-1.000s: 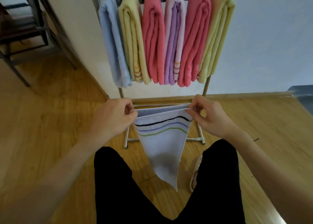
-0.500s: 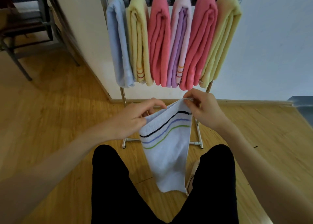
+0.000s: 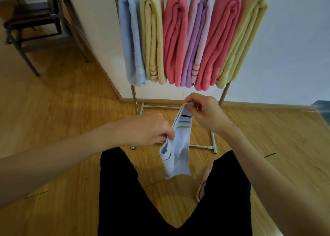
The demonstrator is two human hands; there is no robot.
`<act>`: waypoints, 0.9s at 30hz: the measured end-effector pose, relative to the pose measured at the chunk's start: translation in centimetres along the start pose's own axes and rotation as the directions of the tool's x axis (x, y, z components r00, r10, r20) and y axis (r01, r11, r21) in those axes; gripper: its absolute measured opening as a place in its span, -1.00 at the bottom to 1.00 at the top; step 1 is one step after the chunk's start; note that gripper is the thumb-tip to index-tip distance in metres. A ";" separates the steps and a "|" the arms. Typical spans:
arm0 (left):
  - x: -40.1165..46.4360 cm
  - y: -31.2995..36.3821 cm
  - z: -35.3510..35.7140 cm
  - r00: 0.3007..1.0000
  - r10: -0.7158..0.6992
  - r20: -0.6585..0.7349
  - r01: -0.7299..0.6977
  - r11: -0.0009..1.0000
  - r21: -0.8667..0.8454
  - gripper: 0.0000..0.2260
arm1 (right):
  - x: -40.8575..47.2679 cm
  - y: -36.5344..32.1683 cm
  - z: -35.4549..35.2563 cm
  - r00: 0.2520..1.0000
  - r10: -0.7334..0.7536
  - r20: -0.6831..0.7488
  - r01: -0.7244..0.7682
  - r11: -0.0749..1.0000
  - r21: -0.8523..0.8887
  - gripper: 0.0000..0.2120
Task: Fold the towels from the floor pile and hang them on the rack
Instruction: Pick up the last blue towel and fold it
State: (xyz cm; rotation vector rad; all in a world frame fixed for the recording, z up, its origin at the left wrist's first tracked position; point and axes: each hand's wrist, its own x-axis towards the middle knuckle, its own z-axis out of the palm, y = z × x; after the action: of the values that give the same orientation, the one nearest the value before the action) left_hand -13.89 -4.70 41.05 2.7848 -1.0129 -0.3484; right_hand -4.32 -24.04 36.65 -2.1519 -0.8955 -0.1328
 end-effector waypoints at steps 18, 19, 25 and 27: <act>2.3 -2.5 -0.3 0.851 0.012 -0.525 0.086 0.983 0.163 -0.69 | 0.6 -1.1 -0.9 0.991 0.116 -0.067 -0.091 0.950 0.298 -0.96; 2.4 -2.5 -0.2 0.837 -0.005 -0.547 0.092 0.987 0.132 -0.68 | 0.6 -1.3 -1.0 0.992 0.111 -0.058 -0.087 0.943 0.320 -0.96; 2.5 -2.2 0.4 0.762 -0.059 -0.645 0.122 0.991 0.053 -0.69 | 0.6 -1.6 -1.3 0.996 0.085 0.022 -0.087 0.925 0.370 -0.91; 2.5 -2.1 0.6 0.738 -0.074 -0.670 0.140 0.989 0.044 -0.68 | 0.5 -1.7 -1.3 0.996 0.073 0.046 -0.085 0.917 0.389 -0.90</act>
State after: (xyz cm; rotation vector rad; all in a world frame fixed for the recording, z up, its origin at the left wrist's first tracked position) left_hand -10.93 -4.79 39.62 2.6820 -0.6880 0.6766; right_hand -4.77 -23.95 38.80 -1.8148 -0.7748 0.1131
